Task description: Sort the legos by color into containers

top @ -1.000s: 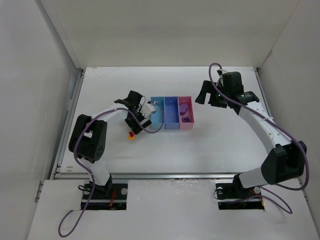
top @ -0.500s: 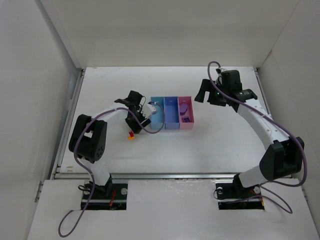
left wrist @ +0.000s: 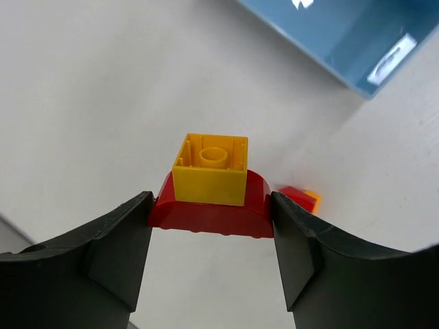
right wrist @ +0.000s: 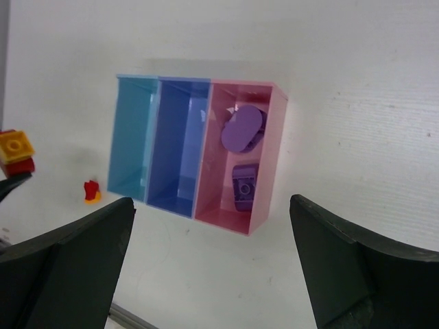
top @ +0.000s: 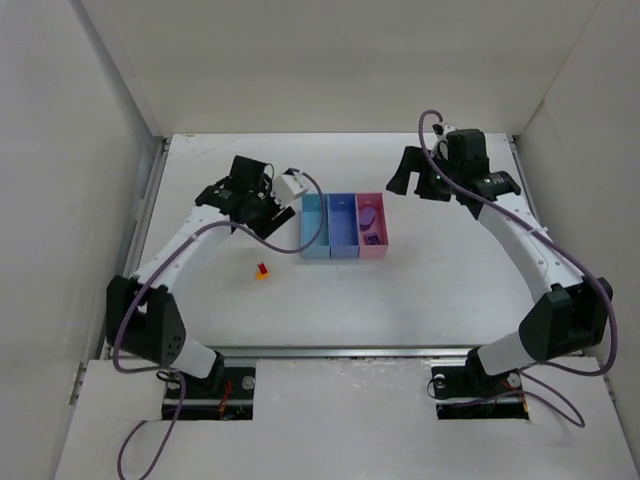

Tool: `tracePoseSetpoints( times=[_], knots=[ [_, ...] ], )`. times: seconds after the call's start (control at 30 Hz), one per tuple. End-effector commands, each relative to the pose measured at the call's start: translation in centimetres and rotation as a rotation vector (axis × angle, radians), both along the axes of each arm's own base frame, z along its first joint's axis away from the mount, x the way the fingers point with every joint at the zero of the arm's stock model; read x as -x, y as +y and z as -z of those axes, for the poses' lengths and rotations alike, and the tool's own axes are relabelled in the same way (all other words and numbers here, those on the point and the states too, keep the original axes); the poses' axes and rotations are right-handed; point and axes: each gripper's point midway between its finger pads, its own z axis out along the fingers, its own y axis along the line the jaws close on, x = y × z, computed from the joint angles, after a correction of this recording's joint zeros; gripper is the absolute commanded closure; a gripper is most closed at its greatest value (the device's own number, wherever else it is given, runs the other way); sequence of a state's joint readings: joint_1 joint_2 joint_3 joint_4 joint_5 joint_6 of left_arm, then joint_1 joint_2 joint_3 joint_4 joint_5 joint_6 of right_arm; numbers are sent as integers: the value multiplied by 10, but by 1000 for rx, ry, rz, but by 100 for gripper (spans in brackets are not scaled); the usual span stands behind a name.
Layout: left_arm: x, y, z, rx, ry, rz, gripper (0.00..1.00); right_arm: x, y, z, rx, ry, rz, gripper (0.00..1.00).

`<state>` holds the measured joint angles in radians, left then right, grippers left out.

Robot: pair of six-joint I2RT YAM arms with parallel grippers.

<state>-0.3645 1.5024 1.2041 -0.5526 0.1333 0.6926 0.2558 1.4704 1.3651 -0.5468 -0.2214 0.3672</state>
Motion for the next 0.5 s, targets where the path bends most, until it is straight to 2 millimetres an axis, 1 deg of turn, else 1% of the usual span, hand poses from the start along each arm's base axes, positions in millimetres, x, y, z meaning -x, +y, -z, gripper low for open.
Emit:
tracePoseSetpoints(
  times=[0.0, 0.03, 0.07, 0.1, 0.13, 0.17, 0.2, 0.23, 0.27, 0.3, 0.33, 0.37, 0.43, 0.47],
  knots=[
    [-10, -13, -89, 93, -218, 63, 100, -5, 13, -66, -55, -183, -63, 0],
    [-10, -22, -112, 117, -273, 94, 100, -2, 22, -77, -77, -206, -98, 0],
    [-8, -32, -120, 126, -288, 120, 100, 1, 30, -80, -91, -214, -128, 0],
    [-8, -38, -132, 142, -323, 134, 100, -1, 35, -93, -112, -252, -150, 0],
    [-7, -43, -137, 148, -332, 148, 100, 8, 52, -101, -140, -266, -215, 0],
    [-2, -55, -146, 166, -361, 180, 100, 11, 59, -113, -158, -294, -246, 0],
    [-1, -64, -155, 193, -391, 190, 100, 9, 66, -107, -173, -282, -277, 0],
    [0, -69, -157, 197, -400, 190, 100, 13, 77, -119, -215, -315, -326, 0],
    [5, -83, -161, 207, -417, 222, 100, 22, 91, -122, -284, -294, -405, 1],
    [5, -88, -164, 210, -431, 230, 100, 26, 96, -129, -306, -316, -446, 3],
    [5, -92, -171, 212, -458, 231, 100, 26, 102, -137, -344, -336, -475, 5],
    [5, -97, -175, 218, -474, 237, 100, 37, 113, -141, -366, -342, -537, 6],
    [7, -109, -190, 254, -527, 261, 100, 45, 123, -144, -382, -340, -568, 6],
    [5, -111, -194, 263, -543, 260, 100, 47, 126, -150, -387, -358, -581, 6]
  ],
)
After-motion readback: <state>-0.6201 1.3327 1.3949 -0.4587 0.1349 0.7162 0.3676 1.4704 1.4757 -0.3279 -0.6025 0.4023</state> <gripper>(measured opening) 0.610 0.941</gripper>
